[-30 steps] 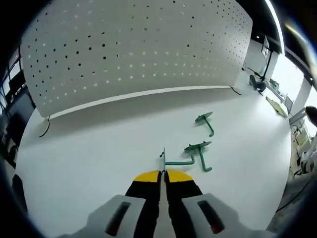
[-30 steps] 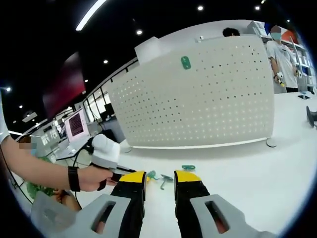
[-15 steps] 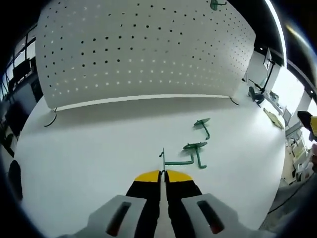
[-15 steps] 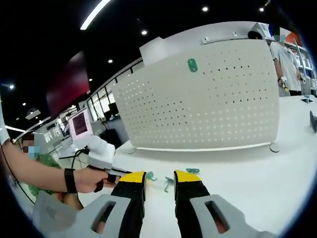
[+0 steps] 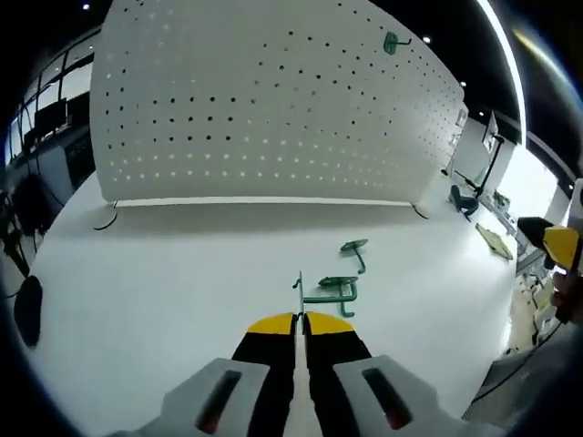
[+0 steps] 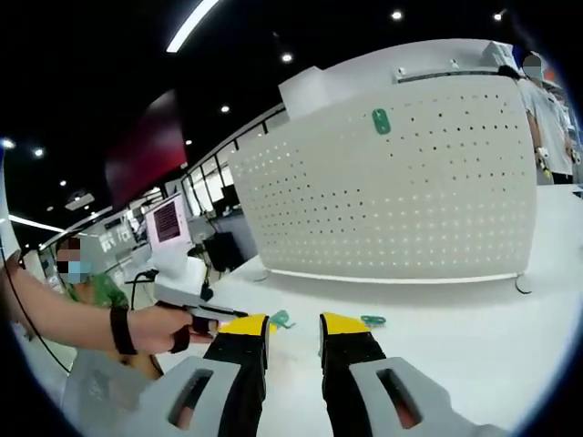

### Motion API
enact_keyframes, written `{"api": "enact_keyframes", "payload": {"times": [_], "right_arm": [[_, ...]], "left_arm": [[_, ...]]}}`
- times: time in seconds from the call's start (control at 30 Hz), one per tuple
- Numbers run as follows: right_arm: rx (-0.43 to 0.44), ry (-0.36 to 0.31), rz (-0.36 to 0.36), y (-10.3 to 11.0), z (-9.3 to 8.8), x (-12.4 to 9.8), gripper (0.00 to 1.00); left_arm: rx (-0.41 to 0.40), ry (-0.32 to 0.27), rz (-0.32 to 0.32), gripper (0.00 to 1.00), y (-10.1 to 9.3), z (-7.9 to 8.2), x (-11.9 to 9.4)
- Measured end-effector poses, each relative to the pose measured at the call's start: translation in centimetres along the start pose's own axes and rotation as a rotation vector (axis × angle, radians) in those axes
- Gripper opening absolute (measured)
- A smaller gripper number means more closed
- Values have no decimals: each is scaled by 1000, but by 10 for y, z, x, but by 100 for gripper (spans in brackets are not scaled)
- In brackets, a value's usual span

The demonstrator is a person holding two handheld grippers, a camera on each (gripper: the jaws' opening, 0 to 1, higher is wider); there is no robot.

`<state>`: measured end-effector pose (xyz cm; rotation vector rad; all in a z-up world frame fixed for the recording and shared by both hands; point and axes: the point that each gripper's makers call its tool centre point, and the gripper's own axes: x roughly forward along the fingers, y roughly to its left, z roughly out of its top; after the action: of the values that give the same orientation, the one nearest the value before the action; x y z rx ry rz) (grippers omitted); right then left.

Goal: Insert the hook assembly into the mounting plate slot until the hook locks in place.

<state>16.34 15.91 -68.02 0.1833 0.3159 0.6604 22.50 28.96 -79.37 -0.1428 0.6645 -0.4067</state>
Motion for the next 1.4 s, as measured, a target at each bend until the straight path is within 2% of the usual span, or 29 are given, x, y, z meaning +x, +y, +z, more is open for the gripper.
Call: {"api": "enact_keyframes", "payload": {"times": [0.1,0.17,0.27,0.33,0.37,0.4,0.5,0.6,0.67,0.7,0.77,0.93,1.07,1.4], "right_arm": [[-3,6,37,5,0,2,21],[-18,-3,53,8,3,3,21],[-12,19,59,13,0,5,21],[-29,6,67,22,4,5,21],[-29,4,68,26,4,6,21],[-26,5,71,29,4,7,21],[-34,0,56,38,6,11,21],[-27,-27,41,47,13,10,21],[-7,-32,29,51,14,9,21],[-9,-35,25,53,15,8,21],[-16,-33,12,55,13,8,21],[-6,-32,23,68,12,8,21],[-5,-36,41,78,14,9,19],[4,-35,70,93,16,14,17]], "left_arm": [[-4,-33,1,3,-4,6,-5],[-42,-71,-11,3,-8,13,-10],[-35,-97,-26,3,-15,19,-20],[-29,-135,-54,3,-21,27,-27],[-84,-153,-81,3,-26,31,-31],[-96,-168,-96,3,-28,34,-34],[-37,-192,-112,3,-31,41,-44],[-47,-232,-156,3,-36,49,-56],[-20,-225,-177,3,-40,49,-61],[-8,-241,-184,3,-41,50,-66],[-34,-264,-208,3,-44,53,-73],[-6,-322,-269,3,-53,58,-92],[-10,-341,-286,3,-56,54,-103],[52,-405,-354,3,-68,54,-125]]}}
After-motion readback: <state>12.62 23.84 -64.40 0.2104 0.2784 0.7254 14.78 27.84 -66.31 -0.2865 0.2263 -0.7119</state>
